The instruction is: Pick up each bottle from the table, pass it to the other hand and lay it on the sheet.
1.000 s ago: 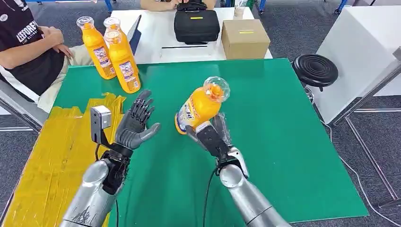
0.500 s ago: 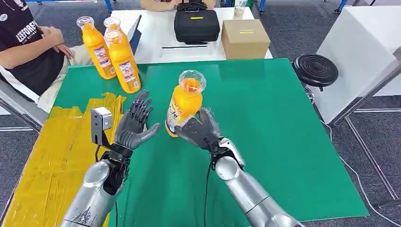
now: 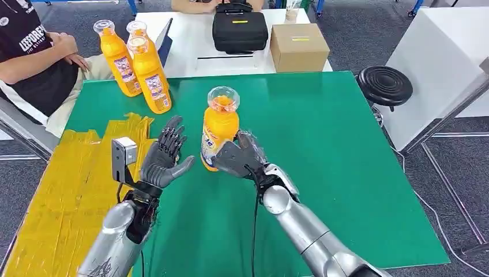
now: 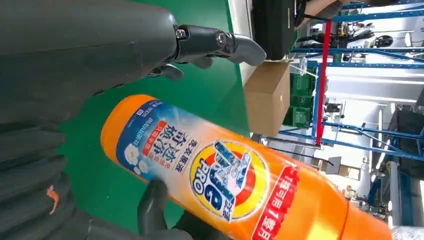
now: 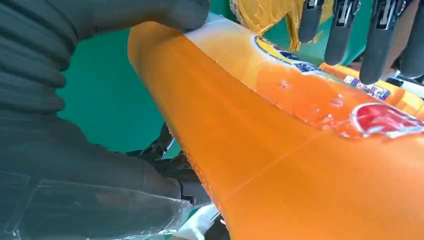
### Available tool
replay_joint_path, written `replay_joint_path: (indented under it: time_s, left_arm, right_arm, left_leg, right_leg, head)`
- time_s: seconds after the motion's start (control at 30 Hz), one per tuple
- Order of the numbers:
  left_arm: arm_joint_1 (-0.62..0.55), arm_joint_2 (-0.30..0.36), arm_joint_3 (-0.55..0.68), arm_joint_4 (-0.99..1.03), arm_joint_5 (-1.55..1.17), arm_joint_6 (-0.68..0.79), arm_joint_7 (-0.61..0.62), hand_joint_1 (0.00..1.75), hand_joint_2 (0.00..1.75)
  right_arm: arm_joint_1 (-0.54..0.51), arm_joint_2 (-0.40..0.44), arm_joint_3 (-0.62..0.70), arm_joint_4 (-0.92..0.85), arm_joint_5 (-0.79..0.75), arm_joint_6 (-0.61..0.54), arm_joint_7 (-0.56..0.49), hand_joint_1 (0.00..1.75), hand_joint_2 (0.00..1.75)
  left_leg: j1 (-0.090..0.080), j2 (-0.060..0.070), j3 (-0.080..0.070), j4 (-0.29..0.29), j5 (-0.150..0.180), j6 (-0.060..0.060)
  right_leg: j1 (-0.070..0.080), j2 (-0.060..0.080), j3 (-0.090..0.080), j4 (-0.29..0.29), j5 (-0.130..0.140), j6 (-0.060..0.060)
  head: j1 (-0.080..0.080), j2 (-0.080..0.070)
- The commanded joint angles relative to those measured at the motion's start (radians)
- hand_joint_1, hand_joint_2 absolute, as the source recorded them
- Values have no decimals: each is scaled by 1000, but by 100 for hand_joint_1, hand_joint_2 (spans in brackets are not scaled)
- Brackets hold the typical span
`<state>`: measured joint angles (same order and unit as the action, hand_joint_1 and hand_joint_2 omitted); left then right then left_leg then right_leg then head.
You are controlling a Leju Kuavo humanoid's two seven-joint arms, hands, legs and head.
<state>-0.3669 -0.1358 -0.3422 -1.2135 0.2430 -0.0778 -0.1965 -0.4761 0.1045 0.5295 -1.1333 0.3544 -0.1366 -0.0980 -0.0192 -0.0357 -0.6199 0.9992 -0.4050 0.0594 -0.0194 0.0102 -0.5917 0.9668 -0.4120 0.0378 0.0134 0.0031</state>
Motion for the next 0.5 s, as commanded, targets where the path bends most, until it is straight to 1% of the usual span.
replay_joint_path:
  time_s: [0.03,0.07,0.13,0.17,0.23,0.27,0.3,0.37,0.43,0.47,0.5]
  left_arm:
    - [-13,9,13,31,-2,-3,3,0,175]
    - [-14,8,13,33,0,-4,4,0,175]
    - [-17,6,12,36,1,-5,4,0,175]
    - [-19,5,11,36,1,-5,4,0,175]
    - [-19,5,11,36,1,-5,4,0,175]
    - [-21,5,11,37,2,-4,4,0,175]
    - [-19,5,13,35,6,-4,3,0,175]
    - [-15,8,12,32,10,-5,2,0,175]
    - [-13,11,8,34,14,-7,-1,0,175]
    - [-13,11,7,35,15,-7,-2,0,175]
    - [-13,11,7,35,15,-7,-2,0,175]
  right_arm:
    - [-107,-2,89,113,1,31,9,175,175]
    - [-109,0,100,114,1,37,11,175,175]
    - [-115,2,108,115,3,44,16,175,175]
    - [-117,4,110,115,4,46,19,175,175]
    - [-117,4,110,115,4,46,19,175,175]
    - [-120,0,114,113,5,53,22,175,175]
    - [-123,-3,123,109,5,66,25,175,175]
    - [-128,-7,138,103,6,81,28,175,175]
    - [-134,-10,152,96,-8,111,32,175,175]
    - [-136,-10,155,95,-9,113,32,175,175]
    - [-136,-10,155,95,-9,113,32,175,175]
  left_leg:
    - [1,3,3,0,-1,-3]
    - [2,6,5,1,-3,-5]
    - [0,3,2,0,-1,-3]
    - [1,5,4,0,-2,-4]
    - [1,3,3,0,-1,-3]
    - [1,3,2,0,-1,-2]
    - [1,4,4,1,-2,-4]
    - [1,2,2,0,-1,-2]
    - [2,4,4,1,-2,-4]
    - [1,4,2,0,-1,-3]
    - [2,5,4,1,-2,-4]
  right_leg:
    - [1,1,3,-1,-1,-1]
    - [2,2,5,-1,-2,-2]
    - [1,1,2,0,-1,-1]
    - [1,2,4,0,-1,-2]
    - [1,1,3,0,-1,-1]
    - [1,1,2,-1,0,-1]
    - [2,1,4,0,-1,-2]
    - [1,0,2,0,0,-1]
    - [2,1,5,0,-1,-2]
    - [1,1,2,0,-1,-1]
    - [2,1,5,0,-2,-2]
  head:
    - [0,0]
    - [0,0]
    - [0,0]
    - [0,0]
    - [0,0]
    - [0,0]
    - [0,0]
    - [0,0]
    - [0,0]
    - [0,0]
    - [0,0]
